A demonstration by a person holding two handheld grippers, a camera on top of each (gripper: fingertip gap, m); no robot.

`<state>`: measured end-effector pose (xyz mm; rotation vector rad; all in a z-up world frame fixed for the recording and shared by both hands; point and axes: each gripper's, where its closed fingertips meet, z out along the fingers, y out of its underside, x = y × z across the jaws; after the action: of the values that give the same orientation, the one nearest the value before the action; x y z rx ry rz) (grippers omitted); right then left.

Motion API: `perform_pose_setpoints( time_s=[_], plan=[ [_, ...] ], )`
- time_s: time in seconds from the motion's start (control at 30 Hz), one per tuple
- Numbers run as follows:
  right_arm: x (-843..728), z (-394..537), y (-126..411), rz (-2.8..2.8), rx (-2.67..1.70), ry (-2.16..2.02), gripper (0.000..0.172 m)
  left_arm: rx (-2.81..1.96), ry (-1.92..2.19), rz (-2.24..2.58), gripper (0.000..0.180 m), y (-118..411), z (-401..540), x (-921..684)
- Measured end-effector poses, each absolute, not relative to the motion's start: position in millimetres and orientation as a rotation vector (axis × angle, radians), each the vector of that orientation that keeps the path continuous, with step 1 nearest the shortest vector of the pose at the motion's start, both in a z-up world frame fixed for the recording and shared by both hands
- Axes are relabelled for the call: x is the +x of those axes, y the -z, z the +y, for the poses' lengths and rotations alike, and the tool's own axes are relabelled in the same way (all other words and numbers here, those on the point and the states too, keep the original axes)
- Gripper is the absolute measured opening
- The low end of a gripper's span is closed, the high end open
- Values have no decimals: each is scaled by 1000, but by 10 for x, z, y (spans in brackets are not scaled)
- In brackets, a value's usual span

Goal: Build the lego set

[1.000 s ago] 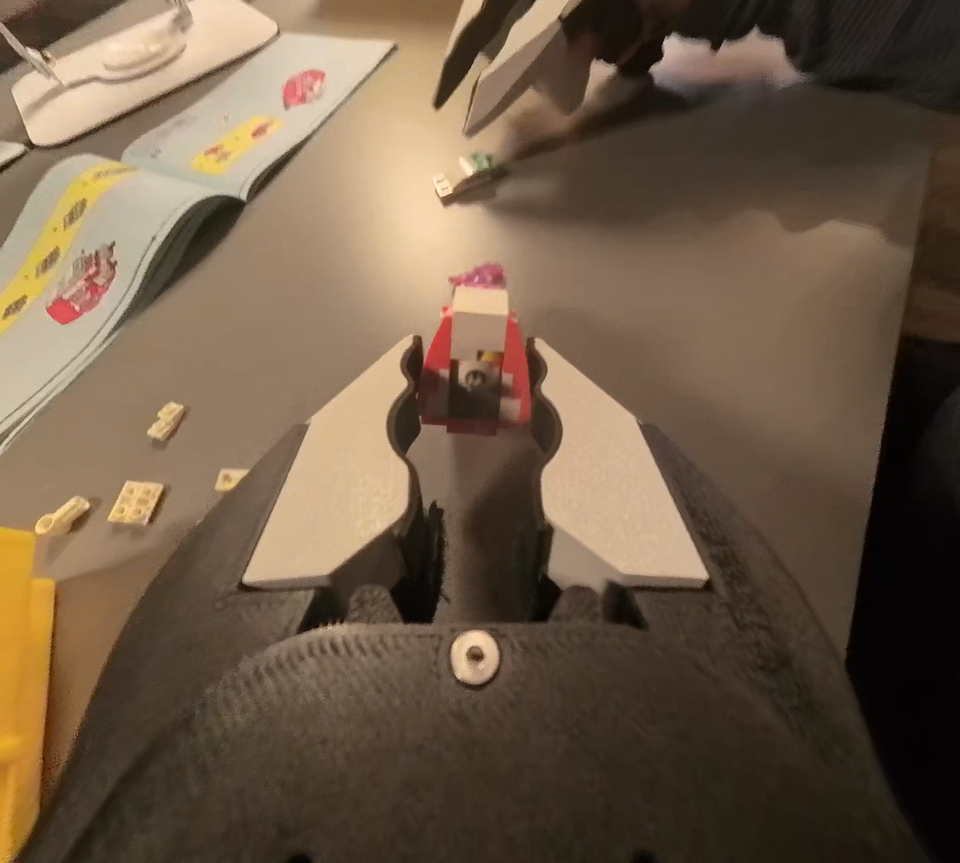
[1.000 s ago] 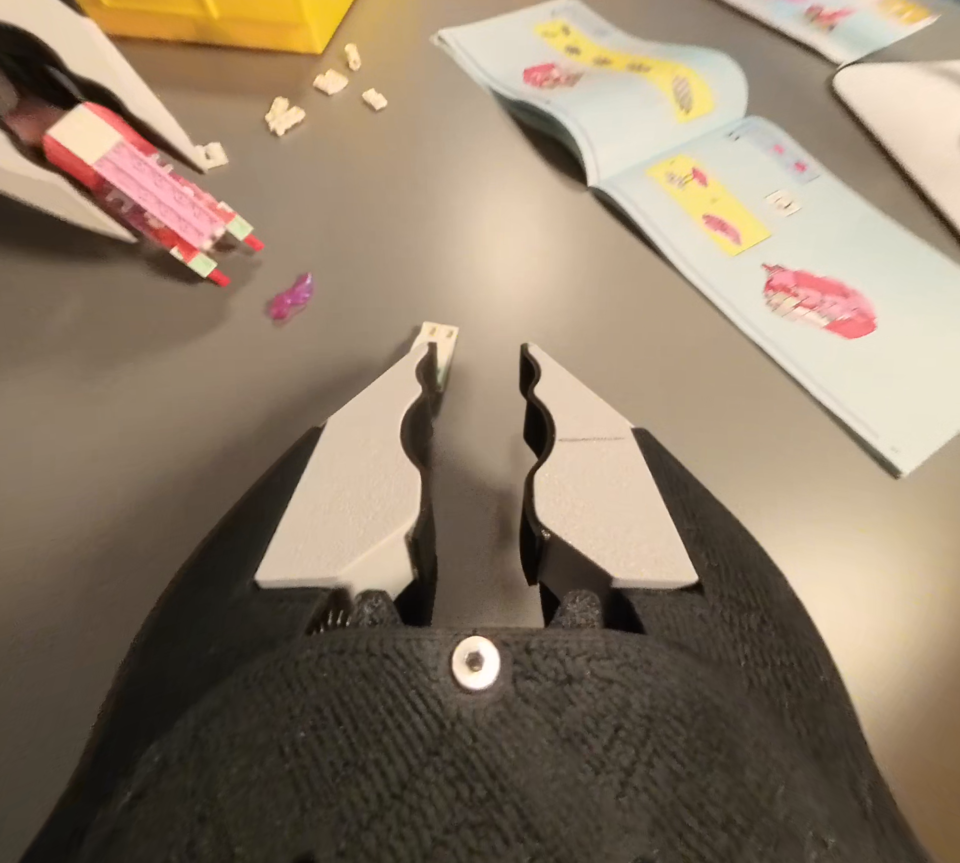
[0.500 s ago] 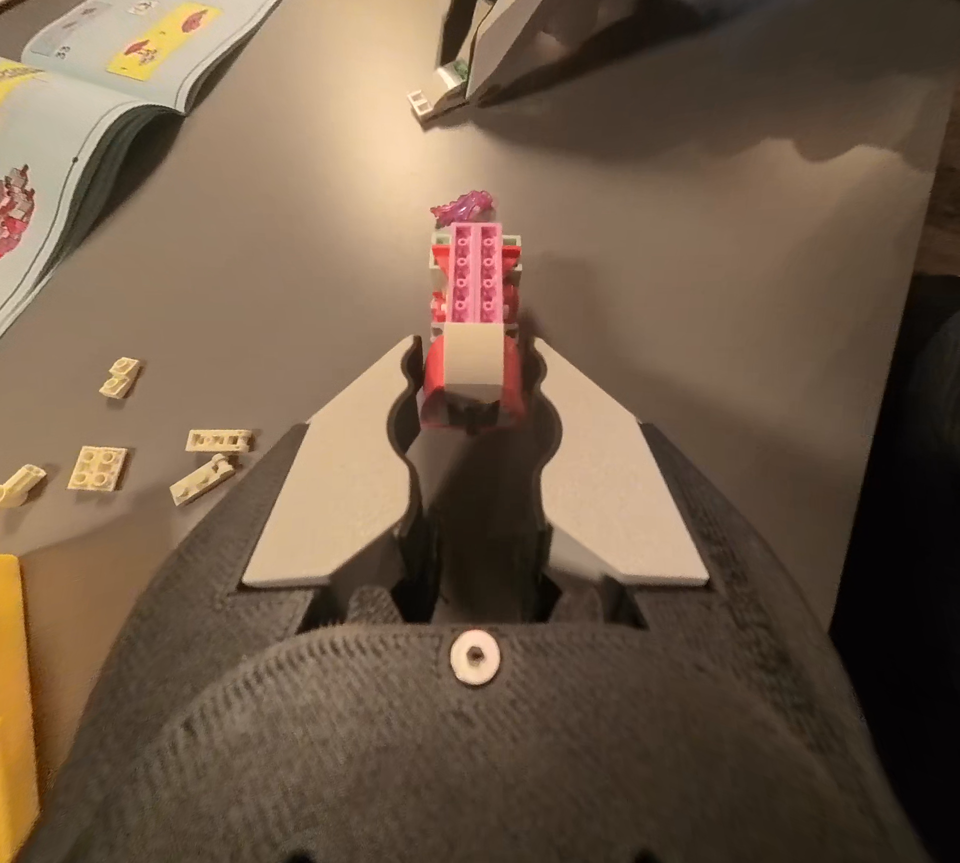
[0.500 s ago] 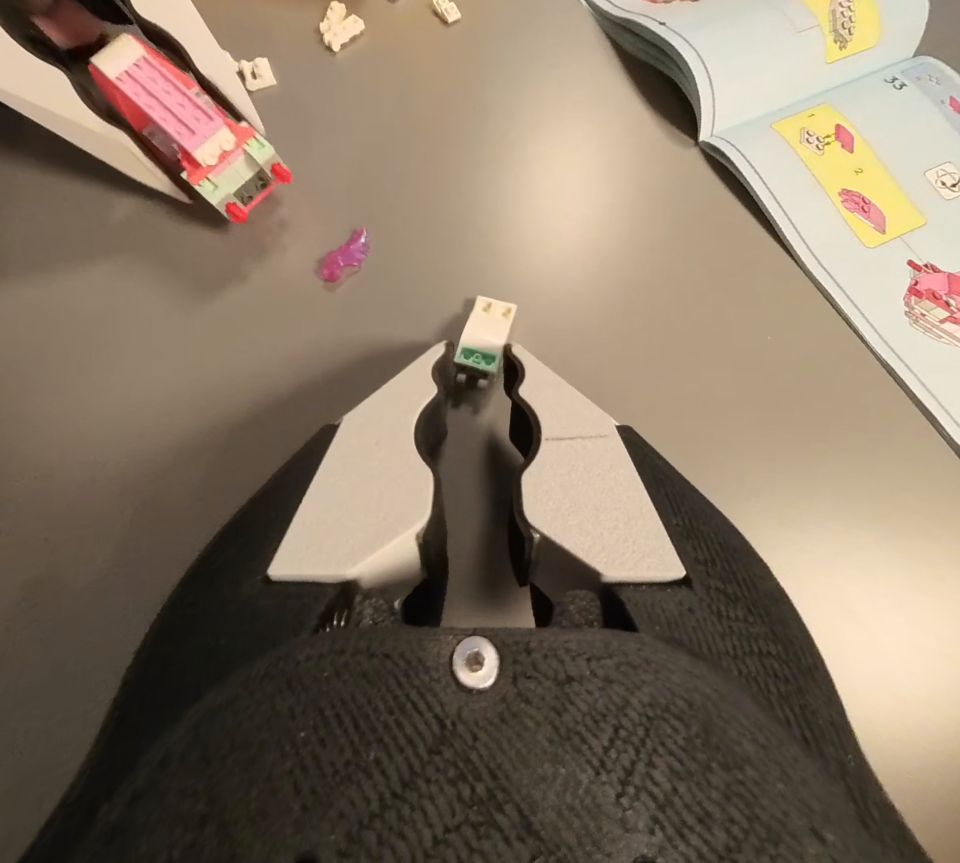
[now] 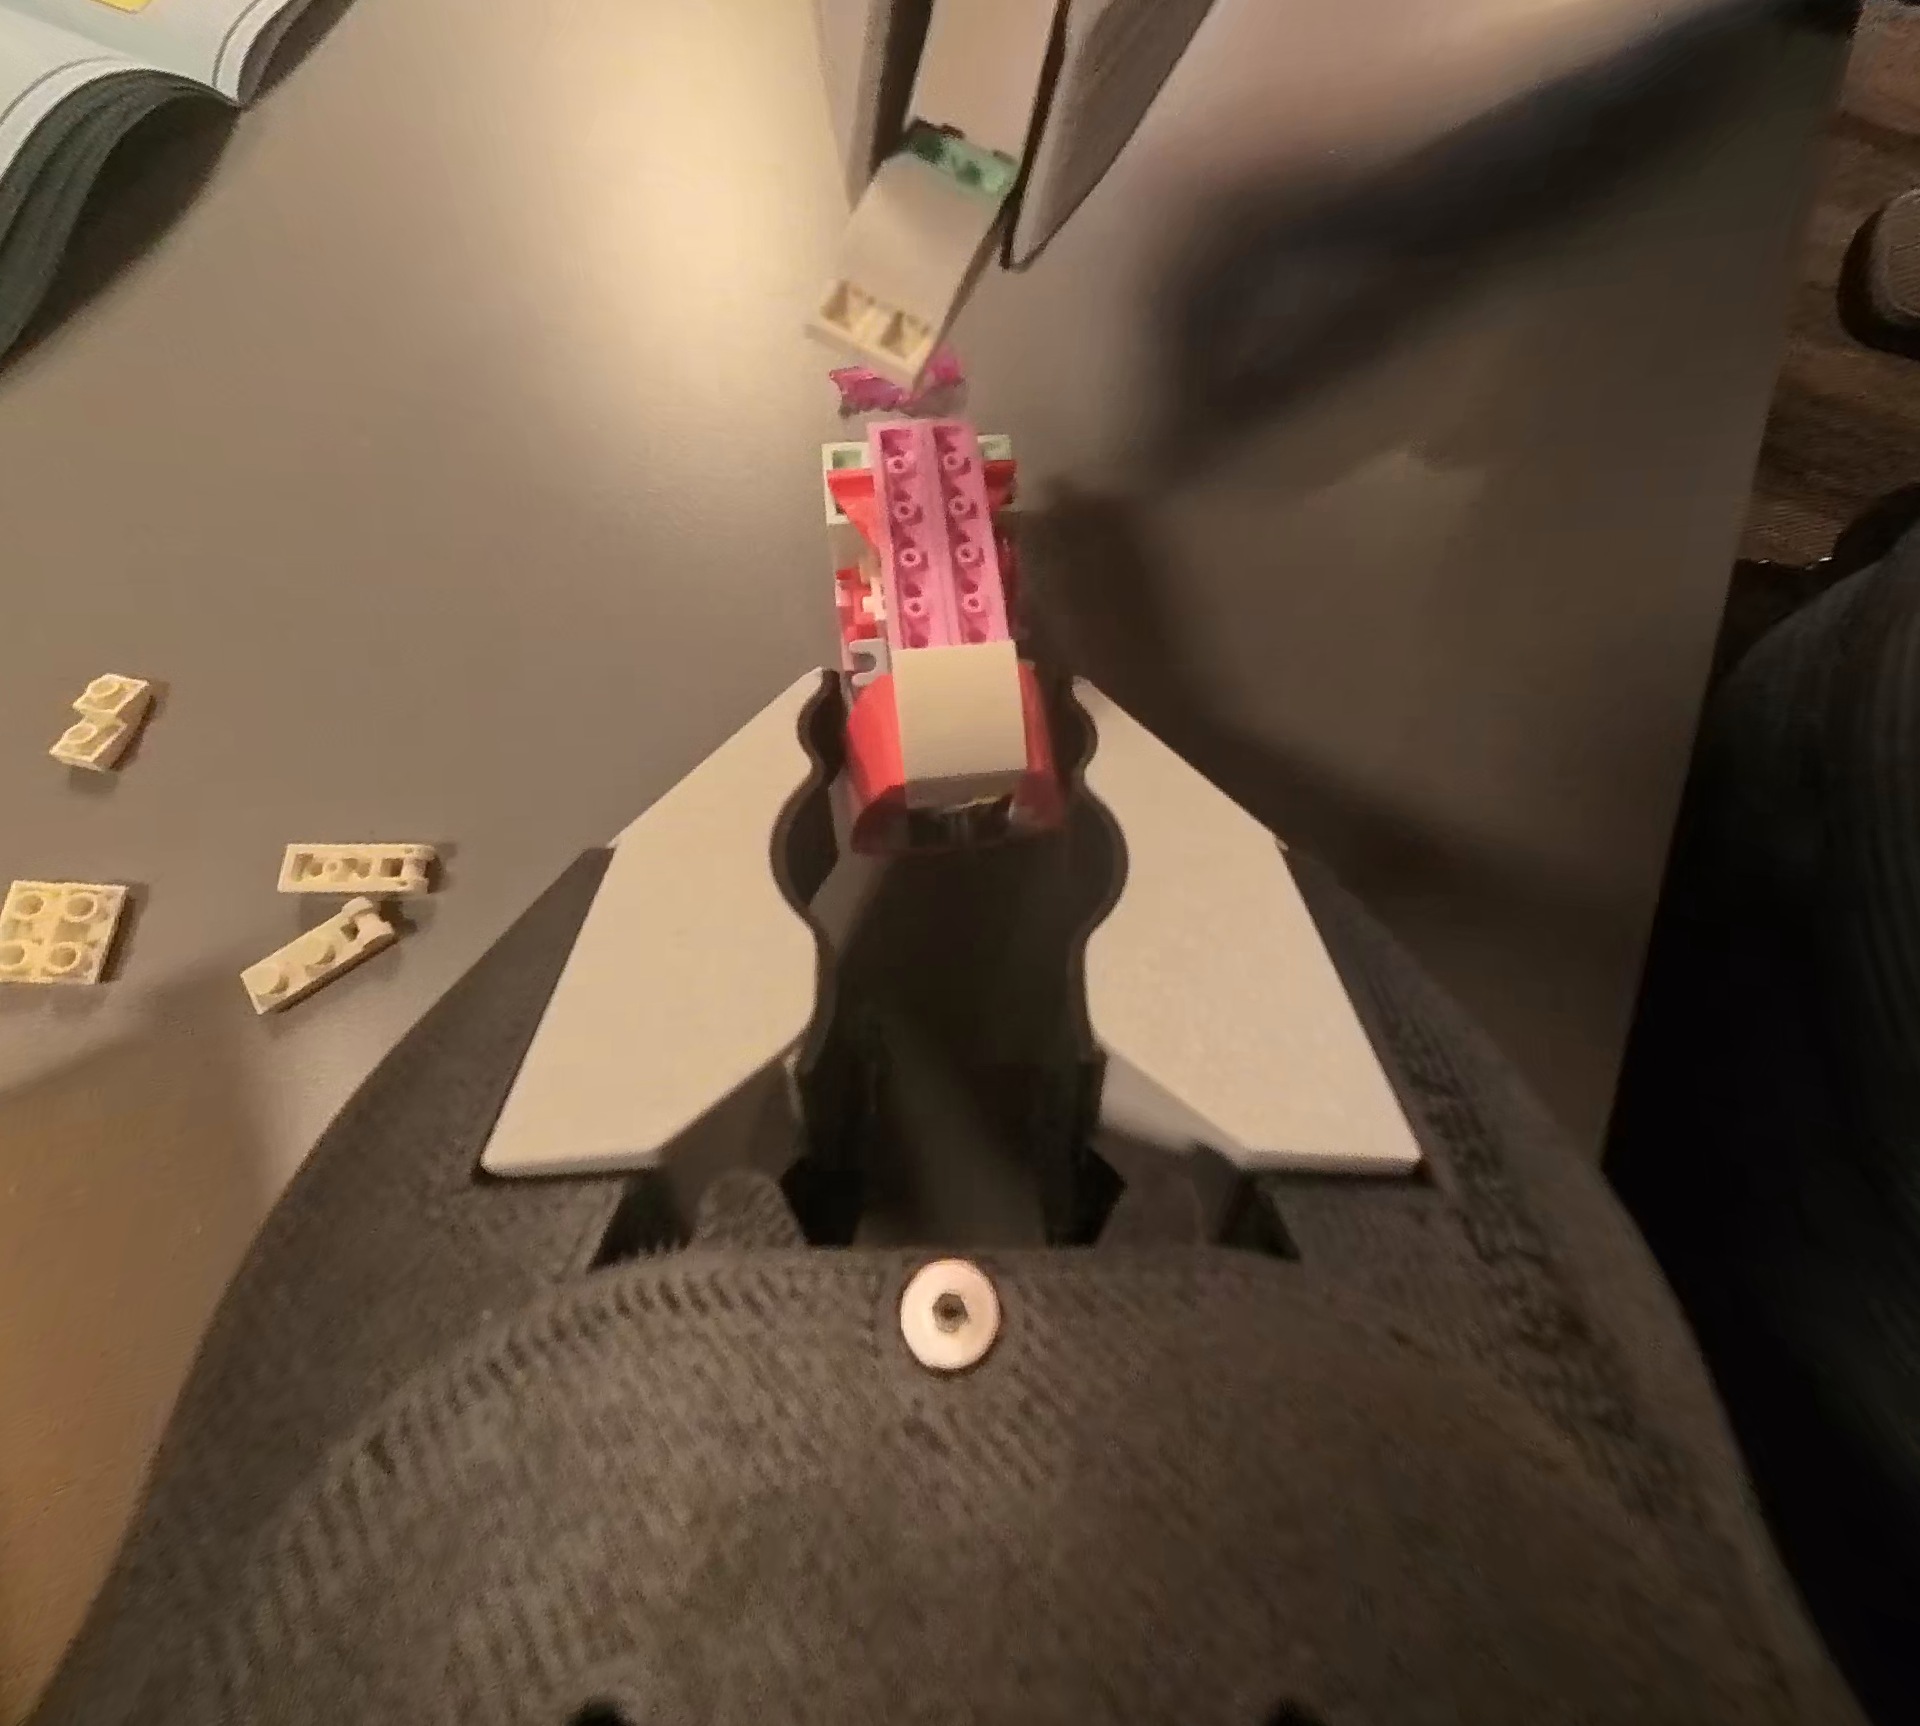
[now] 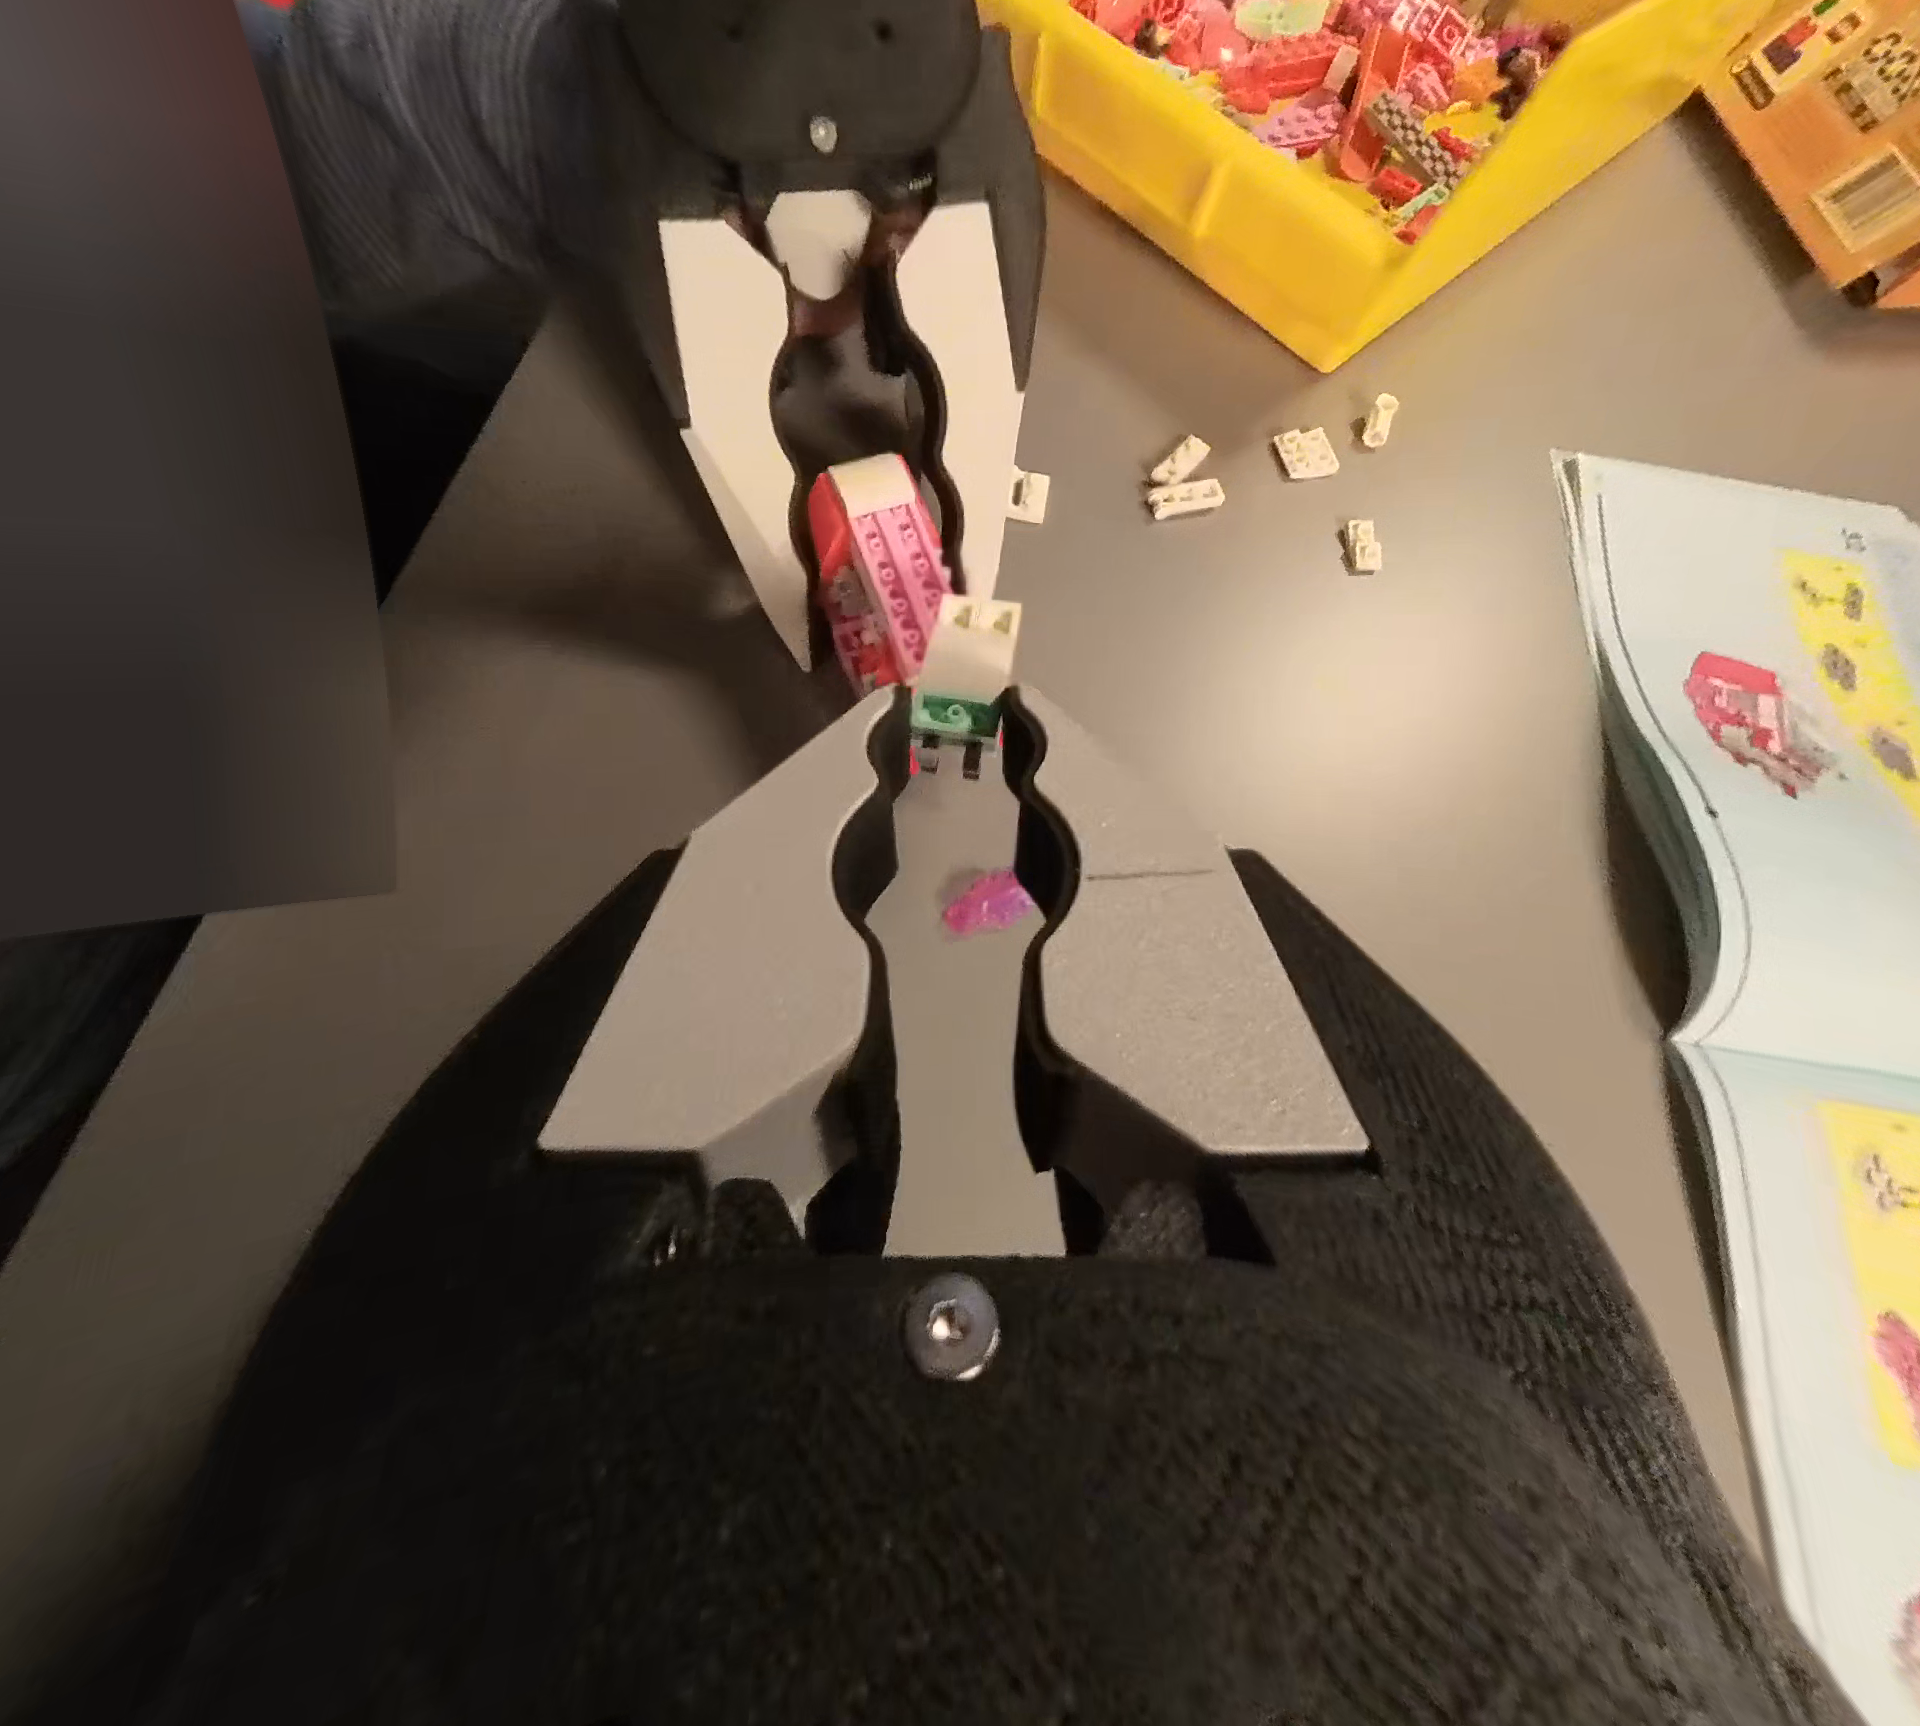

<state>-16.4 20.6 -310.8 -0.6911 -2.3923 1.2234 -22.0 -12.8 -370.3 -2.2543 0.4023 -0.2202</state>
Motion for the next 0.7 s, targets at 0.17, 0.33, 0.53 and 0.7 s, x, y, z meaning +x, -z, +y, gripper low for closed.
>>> perform_pose_setpoints(
  time_s=[0.17, 0.33, 0.53, 0.7],
  plan=[
    [-233, 287, 3126, -2339, -716, -1242, 16, -2254, 222, 403, 40, 3705, -128, -218],
    [-223, 381, 3170, -2300, -765, -1276, 16, -2252, 238, 409, 44, 3702, -131, -206],
    [-222, 429, 3170, -2279, -788, -1303, 16, -2251, 258, 402, 54, 3698, -130, -205],
    [-208, 419, 3187, -2286, -786, -1310, 16, -2250, 234, 410, 51, 3702, -116, -211]
  ],
)
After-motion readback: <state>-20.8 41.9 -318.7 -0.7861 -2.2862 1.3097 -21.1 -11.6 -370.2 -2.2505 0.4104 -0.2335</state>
